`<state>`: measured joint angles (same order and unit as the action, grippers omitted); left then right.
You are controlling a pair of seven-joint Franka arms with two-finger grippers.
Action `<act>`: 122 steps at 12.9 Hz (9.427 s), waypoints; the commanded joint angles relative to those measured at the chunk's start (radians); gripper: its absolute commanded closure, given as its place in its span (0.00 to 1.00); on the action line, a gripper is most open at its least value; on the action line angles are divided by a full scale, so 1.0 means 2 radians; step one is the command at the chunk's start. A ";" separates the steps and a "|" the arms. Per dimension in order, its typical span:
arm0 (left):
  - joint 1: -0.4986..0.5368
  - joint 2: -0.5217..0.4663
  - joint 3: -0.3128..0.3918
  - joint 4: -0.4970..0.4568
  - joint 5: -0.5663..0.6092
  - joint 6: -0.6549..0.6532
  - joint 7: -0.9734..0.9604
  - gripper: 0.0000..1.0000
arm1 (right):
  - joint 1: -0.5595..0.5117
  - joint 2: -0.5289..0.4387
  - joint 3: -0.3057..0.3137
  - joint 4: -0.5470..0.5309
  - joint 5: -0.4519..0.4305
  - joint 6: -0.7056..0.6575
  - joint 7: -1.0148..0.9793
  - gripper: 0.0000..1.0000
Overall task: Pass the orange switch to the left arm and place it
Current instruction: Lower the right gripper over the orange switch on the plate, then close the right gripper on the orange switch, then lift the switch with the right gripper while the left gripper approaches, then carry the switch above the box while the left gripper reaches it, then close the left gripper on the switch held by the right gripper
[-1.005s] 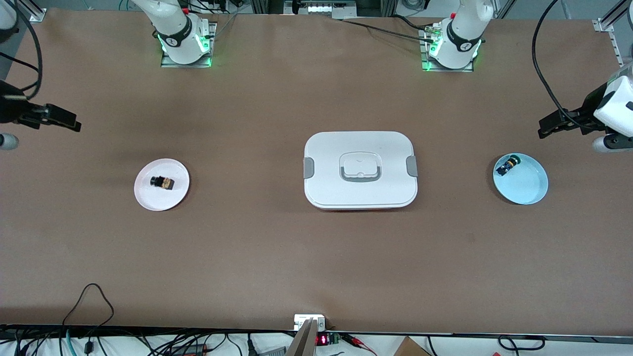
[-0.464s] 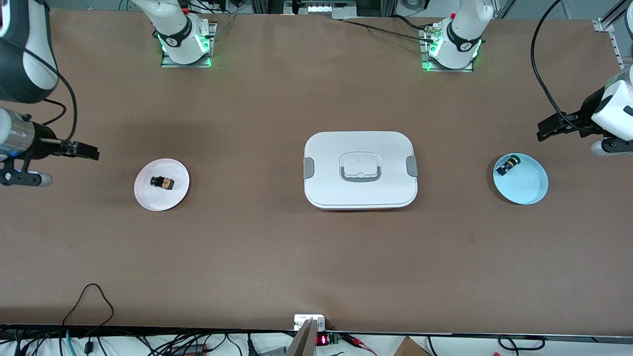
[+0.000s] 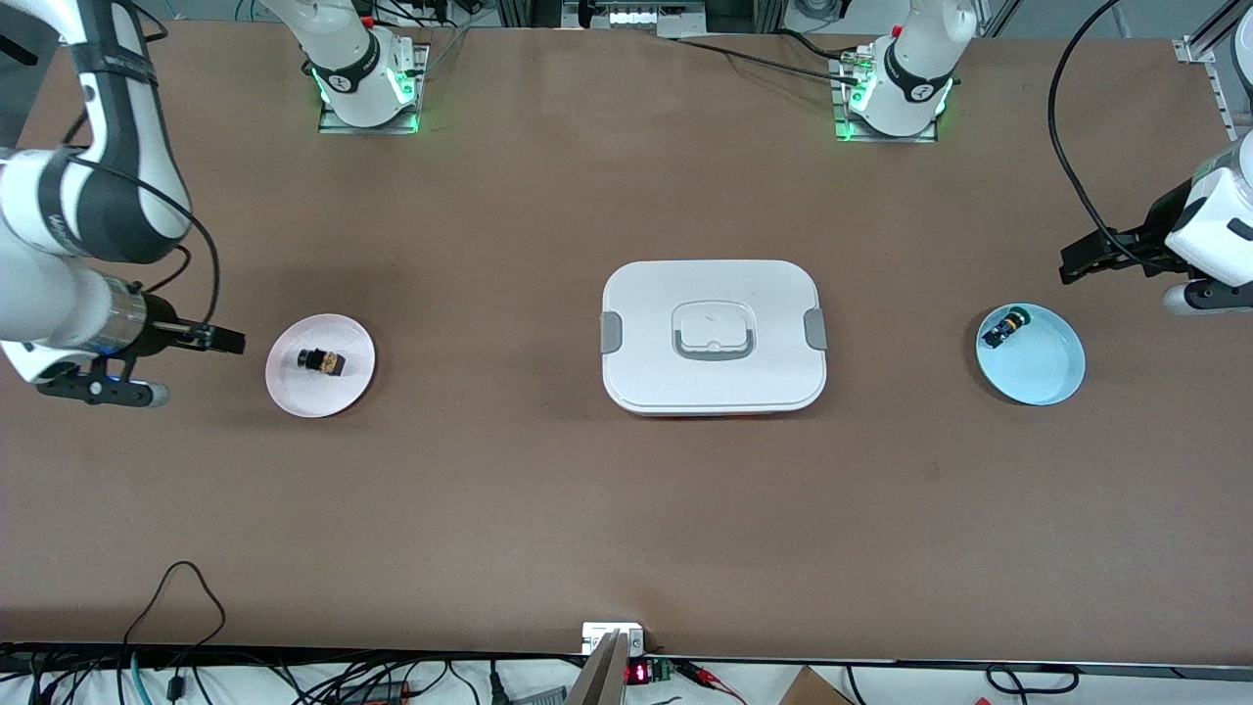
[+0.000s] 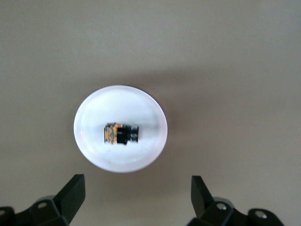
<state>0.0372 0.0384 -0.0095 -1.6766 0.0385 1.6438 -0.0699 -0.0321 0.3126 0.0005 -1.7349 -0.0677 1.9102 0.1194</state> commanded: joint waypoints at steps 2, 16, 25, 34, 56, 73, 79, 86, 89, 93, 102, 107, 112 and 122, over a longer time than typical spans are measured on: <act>-0.004 0.002 0.002 0.008 0.012 -0.003 0.004 0.00 | 0.004 -0.008 0.001 -0.057 -0.001 0.071 0.006 0.00; -0.001 0.002 0.002 0.004 0.008 0.015 0.030 0.00 | 0.020 0.068 0.004 -0.123 0.019 0.199 0.030 0.00; 0.000 0.002 0.002 0.003 0.008 0.014 0.030 0.00 | 0.027 0.095 0.002 -0.125 0.010 0.228 0.023 0.00; -0.001 -0.002 0.002 0.011 0.008 0.010 0.030 0.00 | 0.020 0.088 0.002 -0.128 0.015 0.205 0.031 0.00; -0.003 0.001 0.002 0.021 0.007 0.003 0.030 0.00 | 0.018 0.084 0.023 -0.068 0.020 0.103 -0.012 0.65; -0.002 0.006 0.002 0.014 -0.030 -0.010 0.028 0.00 | 0.043 -0.044 0.198 0.097 0.213 0.017 -0.183 0.77; -0.003 0.021 0.001 -0.035 -0.320 -0.067 0.020 0.00 | 0.059 -0.029 0.197 0.096 0.428 0.057 -0.418 0.76; -0.028 0.038 -0.053 -0.122 -0.680 0.007 -0.013 0.00 | 0.107 0.005 0.197 0.094 0.668 0.119 -0.699 0.77; -0.056 0.036 -0.064 -0.122 -0.766 0.056 -0.007 0.00 | 0.123 0.033 0.196 0.093 0.774 0.133 -0.804 0.77; -0.082 0.037 -0.068 -0.120 -0.841 0.106 0.000 0.00 | 0.126 0.039 0.196 0.093 0.788 0.133 -0.843 0.77; -0.108 0.037 -0.140 -0.114 -0.923 0.256 -0.026 0.00 | 0.131 0.039 0.195 0.093 0.787 0.132 -0.854 0.77; -0.112 0.041 -0.149 -0.107 -0.926 0.281 -0.019 0.07 | 0.131 0.039 0.194 0.091 0.785 0.131 -0.854 0.77; -0.111 0.041 -0.149 -0.107 -0.928 0.281 -0.003 0.49 | 0.131 0.036 0.193 0.087 0.787 0.132 -0.854 0.77; -0.111 0.039 -0.149 -0.108 -0.927 0.279 0.006 1.00 | 0.131 0.025 0.191 0.068 0.810 0.127 -0.846 0.00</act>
<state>-0.1775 0.1257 -0.3096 -1.8939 -1.7888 2.1938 -0.0719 0.2251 0.3935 0.3913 -1.5650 1.5108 2.1685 -1.5642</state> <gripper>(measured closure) 0.559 0.115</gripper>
